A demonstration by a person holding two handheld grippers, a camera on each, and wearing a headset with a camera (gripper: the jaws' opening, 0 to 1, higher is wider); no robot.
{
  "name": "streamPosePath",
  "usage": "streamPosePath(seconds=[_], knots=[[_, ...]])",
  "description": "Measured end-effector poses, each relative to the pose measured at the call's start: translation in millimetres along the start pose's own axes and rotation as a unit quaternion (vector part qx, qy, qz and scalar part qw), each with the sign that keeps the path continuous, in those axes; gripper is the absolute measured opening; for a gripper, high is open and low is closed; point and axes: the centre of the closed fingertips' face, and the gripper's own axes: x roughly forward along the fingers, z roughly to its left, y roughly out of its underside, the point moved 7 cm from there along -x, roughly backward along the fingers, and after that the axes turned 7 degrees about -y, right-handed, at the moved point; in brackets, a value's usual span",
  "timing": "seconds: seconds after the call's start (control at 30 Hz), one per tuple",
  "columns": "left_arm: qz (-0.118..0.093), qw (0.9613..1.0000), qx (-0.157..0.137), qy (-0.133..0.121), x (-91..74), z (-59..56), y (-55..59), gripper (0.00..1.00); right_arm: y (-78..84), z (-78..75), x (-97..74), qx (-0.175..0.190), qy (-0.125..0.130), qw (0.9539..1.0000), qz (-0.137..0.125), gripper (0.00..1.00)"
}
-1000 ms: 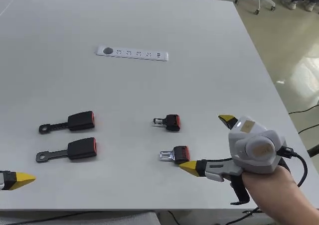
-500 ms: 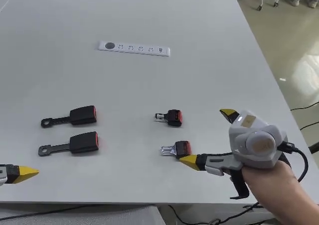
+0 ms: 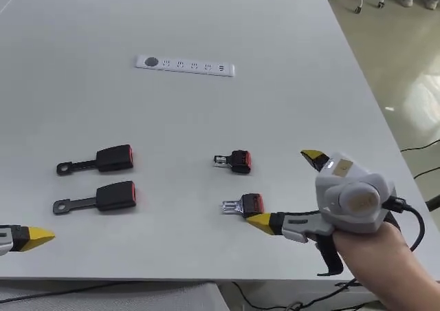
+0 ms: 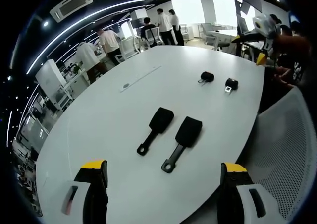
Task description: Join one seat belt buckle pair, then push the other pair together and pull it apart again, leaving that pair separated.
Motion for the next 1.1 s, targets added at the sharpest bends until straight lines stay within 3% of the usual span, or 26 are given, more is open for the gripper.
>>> streamPosePath(seconds=[0.13,0.37,0.63,0.87,1.0,1.1], knots=[[0.001,0.9998,-0.018,-0.001,0.0,4.2,-1.9,0.94,0.7,0.7,2.2,-0.003,-0.004,1.0000,0.004,0.99],[0.008,0.9998,-0.015,-0.004,0.8,7.6,0.6,0.95,0.7,0.0,2.7,-0.007,-0.007,0.9999,0.007,0.99],[0.008,0.9999,-0.015,-0.001,2.3,6.6,2.9,0.89,3.0,-0.9,2.0,-0.006,-0.015,0.9998,0.014,0.93],[0.013,0.9999,-0.001,0.006,2.7,7.3,7.2,0.73,0.9,0.8,0.4,-0.025,-0.021,0.9994,0.012,0.86],[0.005,0.9998,0.008,0.015,2.5,5.6,5.9,0.65,1.3,1.3,-0.1,-0.034,-0.025,0.9990,0.011,0.83],[0.004,0.9996,0.013,0.025,2.9,3.6,6.0,0.50,0.6,2.2,0.1,-0.049,-0.032,0.9983,0.006,0.77]])
